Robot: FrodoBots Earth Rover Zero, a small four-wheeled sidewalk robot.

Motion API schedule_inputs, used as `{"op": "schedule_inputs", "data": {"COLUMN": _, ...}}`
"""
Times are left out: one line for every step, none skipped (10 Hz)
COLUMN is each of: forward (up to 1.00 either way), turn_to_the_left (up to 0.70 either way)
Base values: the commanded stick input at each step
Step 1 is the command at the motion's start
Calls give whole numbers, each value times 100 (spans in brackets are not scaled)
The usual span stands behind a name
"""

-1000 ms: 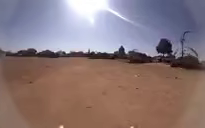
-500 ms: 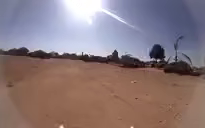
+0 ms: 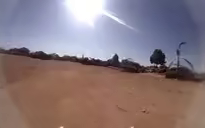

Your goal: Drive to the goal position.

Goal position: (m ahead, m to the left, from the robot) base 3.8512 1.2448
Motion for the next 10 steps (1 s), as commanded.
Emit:
{"op": "schedule_inputs", "data": {"forward": 70, "turn_to_the_left": 0}}
{"op": "schedule_inputs", "data": {"forward": 70, "turn_to_the_left": 0}}
{"op": "schedule_inputs", "data": {"forward": 70, "turn_to_the_left": 0}}
{"op": "schedule_inputs", "data": {"forward": 70, "turn_to_the_left": 0}}
{"op": "schedule_inputs", "data": {"forward": 70, "turn_to_the_left": 0}}
{"op": "schedule_inputs", "data": {"forward": 70, "turn_to_the_left": 0}}
{"op": "schedule_inputs", "data": {"forward": 70, "turn_to_the_left": 5}}
{"op": "schedule_inputs", "data": {"forward": 70, "turn_to_the_left": 12}}
{"op": "schedule_inputs", "data": {"forward": 70, "turn_to_the_left": 19}}
{"op": "schedule_inputs", "data": {"forward": 70, "turn_to_the_left": 24}}
